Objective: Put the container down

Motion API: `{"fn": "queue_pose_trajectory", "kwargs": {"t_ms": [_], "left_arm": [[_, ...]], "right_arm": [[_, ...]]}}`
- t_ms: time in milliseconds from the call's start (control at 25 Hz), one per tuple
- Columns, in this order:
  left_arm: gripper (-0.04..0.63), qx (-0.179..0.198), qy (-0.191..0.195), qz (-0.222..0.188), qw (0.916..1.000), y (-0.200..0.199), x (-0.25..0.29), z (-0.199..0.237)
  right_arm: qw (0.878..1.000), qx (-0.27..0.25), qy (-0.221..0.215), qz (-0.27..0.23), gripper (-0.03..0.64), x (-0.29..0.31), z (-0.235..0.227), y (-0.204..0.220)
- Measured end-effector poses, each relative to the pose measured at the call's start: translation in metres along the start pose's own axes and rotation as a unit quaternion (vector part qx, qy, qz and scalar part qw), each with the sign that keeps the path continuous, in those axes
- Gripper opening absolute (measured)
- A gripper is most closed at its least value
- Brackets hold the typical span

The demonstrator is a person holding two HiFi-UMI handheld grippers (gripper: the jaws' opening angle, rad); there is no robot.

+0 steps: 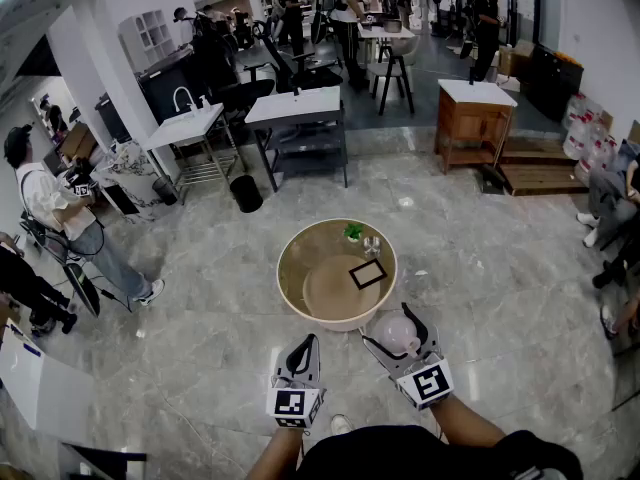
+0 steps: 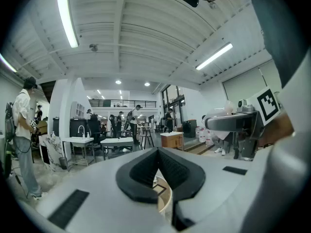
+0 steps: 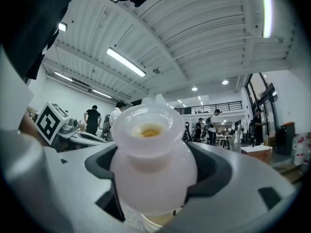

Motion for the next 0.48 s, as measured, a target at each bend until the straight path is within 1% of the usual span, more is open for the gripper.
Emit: {"fn": "queue_pose_trajectory", "kwargs": {"t_ms": [200,480], "left_arm": [[-0.006,-0.002,0.003,0.005,1.0000,0.007,0.008,0.019],[-0.006,-0.015,0.013,0.003,0.9998,0.005,0.014,0.042]], "right_arm": [[1.000,-0.003,0.008,0.004,0.411,0.019,0.003,0.006],[1.000,0.012,0.009,-0.007,0.411,0.042,0.010,-0.010]]}}
Point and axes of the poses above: the fingertips, and each gripper's own axes: x forward along the fingers, z to its left, y out of its underside, the point moved 1 cm from there along -x, backward along the fingers, and after that the axes turned 7 degrees about -y, right-handed, at the moved point
